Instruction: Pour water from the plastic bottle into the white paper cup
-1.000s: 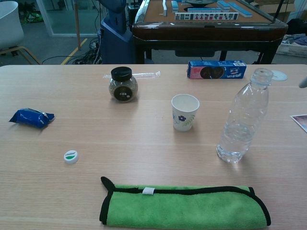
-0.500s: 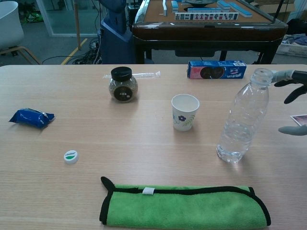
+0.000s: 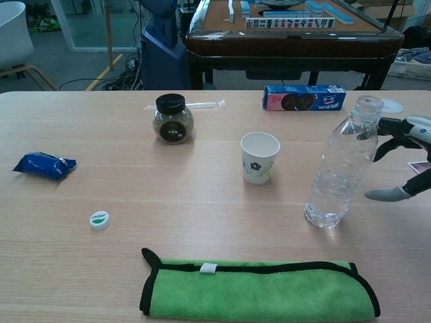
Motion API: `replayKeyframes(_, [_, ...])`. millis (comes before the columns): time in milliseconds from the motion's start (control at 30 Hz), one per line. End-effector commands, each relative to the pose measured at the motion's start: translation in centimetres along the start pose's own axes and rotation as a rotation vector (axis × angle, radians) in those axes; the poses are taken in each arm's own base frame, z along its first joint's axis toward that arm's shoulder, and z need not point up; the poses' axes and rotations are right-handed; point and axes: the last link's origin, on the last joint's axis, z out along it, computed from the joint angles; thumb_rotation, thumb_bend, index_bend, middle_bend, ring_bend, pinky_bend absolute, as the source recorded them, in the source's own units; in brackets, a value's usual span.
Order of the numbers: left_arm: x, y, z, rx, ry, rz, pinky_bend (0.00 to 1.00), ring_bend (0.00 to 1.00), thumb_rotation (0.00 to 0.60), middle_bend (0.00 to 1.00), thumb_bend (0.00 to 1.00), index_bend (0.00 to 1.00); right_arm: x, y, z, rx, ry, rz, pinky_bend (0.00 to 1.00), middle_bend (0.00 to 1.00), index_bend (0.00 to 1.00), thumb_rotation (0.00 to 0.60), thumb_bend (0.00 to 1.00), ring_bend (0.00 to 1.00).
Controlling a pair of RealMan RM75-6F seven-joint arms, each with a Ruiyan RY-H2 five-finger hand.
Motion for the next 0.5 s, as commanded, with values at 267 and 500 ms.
replayKeyframes(267, [0.1,0.0,0.0,0.004,0.001,-0.002,0.48,0.16,0.600,0.21,0.13,0.22,-1.5,-0.2,1.2,0.013,-0.043,0.015,0.31,0.13,0.19,0.600,0.00,0.12])
replayKeyframes(500, [0.3,0.0,-0.1,0.002,0.006,-0.005,0.48,0.16,0.600,0.21,0.13,0.22,-2.4,-0.6,2.0,0.026,-0.067,0.010,0.31,0.14,0.19,0.600,0.00,0.12])
